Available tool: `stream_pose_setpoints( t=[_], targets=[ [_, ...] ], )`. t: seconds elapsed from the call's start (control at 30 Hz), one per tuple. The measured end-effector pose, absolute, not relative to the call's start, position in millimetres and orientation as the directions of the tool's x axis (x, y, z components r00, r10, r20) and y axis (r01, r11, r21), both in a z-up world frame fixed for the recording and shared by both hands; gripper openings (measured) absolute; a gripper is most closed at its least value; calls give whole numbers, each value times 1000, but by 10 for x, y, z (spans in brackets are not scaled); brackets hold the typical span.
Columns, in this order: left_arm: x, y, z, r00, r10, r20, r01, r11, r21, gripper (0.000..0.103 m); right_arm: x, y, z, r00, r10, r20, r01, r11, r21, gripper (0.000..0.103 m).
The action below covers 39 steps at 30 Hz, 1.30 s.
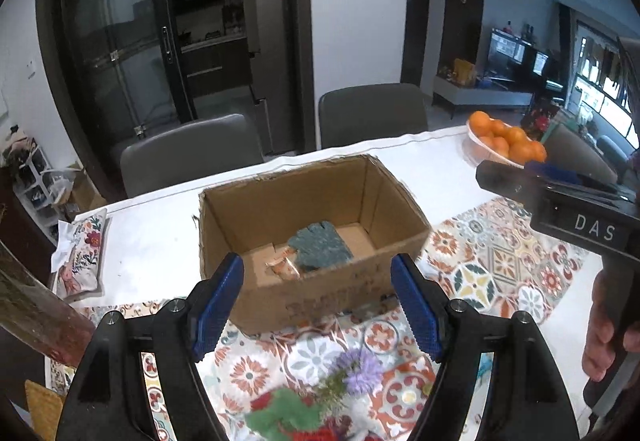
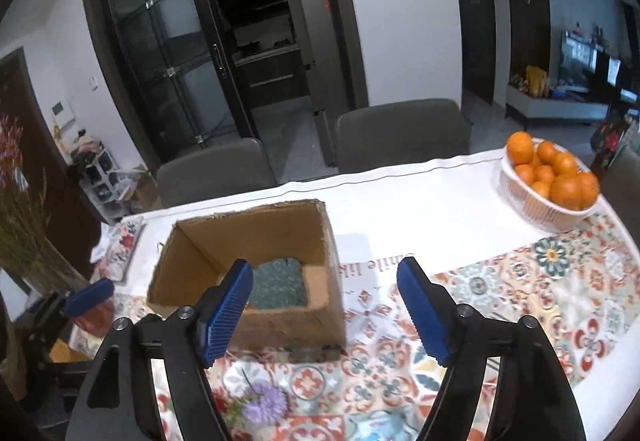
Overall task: Organize soft objects
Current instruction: 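Open both tools to drop the packet and glove into the box, then reach the left tool to the purple flower while the right tool reaches the blue tissue pack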
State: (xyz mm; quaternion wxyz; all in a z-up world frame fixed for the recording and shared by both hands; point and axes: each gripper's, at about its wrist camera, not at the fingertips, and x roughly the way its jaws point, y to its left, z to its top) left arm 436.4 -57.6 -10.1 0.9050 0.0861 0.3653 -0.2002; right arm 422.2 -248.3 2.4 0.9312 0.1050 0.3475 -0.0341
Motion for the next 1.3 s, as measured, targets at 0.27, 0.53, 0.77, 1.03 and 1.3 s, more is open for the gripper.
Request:
stream_pose_setpoints(
  t=[0.27, 0.53, 0.77, 1.03, 1.3],
  targets=[
    [4032, -504, -244, 633, -326, -702, 456, 890, -3, 77, 3807, -2376, -5, 756, -66, -651, 140, 988, 63, 82],
    [3779, -474, -559, 576, -350, -738, 499, 866, -21, 77, 3568, -2320, -246, 713, -67, -698, 135, 990, 42, 82],
    [3745, -510, -896, 493, -359, -793, 518, 853, -63, 77, 3432, -2302, -573, 644, -53, -763, 133, 990, 43, 82],
    [3784, -675, -1274, 433, -328, -839, 564, 825, -32, 77, 3363, -2389, -1098, 511, -58, -858, 162, 986, 30, 82],
    [3955, -799, -1576, 380, -307, -873, 581, 813, -33, 77, 3412, -2552, -1523, 400, -11, -916, 200, 977, 76, 82]
  ],
)
